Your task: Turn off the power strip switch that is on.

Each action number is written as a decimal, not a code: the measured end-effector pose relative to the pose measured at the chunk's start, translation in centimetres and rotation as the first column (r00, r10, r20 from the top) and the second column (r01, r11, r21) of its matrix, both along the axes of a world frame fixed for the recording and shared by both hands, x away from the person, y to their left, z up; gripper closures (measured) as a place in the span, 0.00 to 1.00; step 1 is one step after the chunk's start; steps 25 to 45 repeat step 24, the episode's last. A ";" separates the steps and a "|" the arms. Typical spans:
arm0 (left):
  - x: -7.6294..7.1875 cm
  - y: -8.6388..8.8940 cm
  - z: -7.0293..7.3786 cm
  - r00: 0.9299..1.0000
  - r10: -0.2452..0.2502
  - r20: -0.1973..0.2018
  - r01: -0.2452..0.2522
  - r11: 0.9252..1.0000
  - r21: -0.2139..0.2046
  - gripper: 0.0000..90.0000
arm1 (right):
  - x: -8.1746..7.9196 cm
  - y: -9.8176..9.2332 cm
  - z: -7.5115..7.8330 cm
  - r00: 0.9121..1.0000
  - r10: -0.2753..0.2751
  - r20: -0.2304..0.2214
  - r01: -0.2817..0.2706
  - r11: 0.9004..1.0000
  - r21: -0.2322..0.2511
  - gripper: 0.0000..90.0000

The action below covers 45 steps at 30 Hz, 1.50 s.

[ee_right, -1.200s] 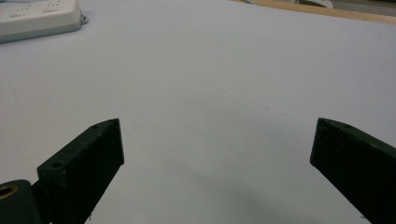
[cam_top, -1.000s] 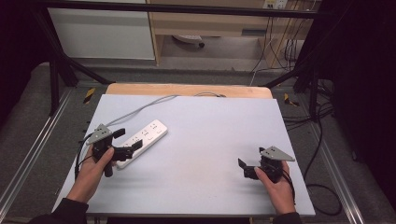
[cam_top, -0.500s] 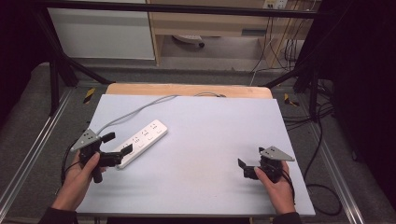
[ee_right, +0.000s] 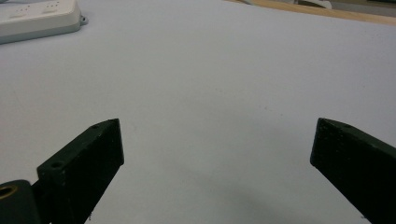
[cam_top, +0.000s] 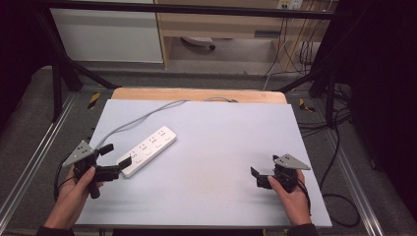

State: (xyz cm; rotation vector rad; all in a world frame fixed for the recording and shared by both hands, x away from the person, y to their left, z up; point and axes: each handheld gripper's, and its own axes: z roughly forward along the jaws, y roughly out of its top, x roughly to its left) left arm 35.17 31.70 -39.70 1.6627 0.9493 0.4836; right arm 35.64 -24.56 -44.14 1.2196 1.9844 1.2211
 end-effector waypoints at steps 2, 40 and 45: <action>-0.2 0.4 -0.2 1.000 0.001 -0.003 -0.001 1.000 0.008 0.07 | 0.0 0.0 0.0 1.000 0.000 0.002 0.000 1.000 0.001 0.03; -2.8 4.0 -3.5 0.999 0.015 -0.042 -0.013 0.999 0.047 0.07 | 0.1 -0.1 -0.5 0.999 -0.019 -0.038 0.018 1.000 -0.018 0.03; -2.8 4.0 -3.5 0.999 0.015 -0.042 -0.013 0.999 0.047 0.07 | 0.1 -0.1 -0.5 0.999 -0.019 -0.038 0.018 1.000 -0.018 0.03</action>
